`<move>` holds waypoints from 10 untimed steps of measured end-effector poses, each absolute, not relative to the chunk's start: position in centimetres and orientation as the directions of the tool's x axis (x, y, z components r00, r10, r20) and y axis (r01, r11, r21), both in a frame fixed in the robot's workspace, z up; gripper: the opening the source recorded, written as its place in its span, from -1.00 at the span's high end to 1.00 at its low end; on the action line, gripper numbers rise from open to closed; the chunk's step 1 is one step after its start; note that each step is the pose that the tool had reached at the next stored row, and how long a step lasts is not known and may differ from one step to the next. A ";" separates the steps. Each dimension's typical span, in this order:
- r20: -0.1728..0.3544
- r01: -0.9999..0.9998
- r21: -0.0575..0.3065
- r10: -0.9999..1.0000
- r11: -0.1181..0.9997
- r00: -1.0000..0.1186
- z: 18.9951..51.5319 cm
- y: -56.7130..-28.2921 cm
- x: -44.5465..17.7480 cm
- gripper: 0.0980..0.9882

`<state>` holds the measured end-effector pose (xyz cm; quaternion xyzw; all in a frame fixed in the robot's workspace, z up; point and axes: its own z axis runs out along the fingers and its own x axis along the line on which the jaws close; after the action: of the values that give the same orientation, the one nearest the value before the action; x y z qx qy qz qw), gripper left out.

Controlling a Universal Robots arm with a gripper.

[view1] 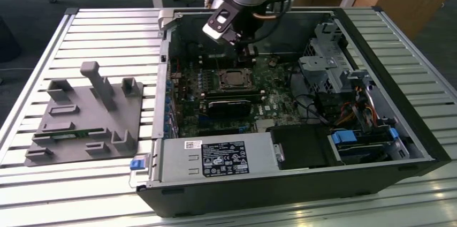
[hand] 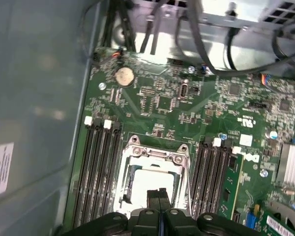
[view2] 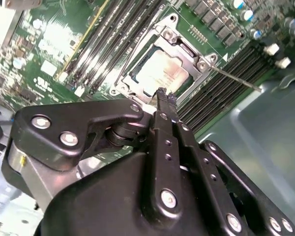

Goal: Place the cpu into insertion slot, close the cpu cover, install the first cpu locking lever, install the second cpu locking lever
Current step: 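Install the first cpu locking lever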

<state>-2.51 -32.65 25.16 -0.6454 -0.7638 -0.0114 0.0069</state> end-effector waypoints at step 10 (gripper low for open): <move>0.025 0.940 0.009 0.940 0.341 -0.341 25.1 -32.6 -2.5 0.98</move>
<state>-2.51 -32.64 25.13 -0.5739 -0.8188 -0.0109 0.0078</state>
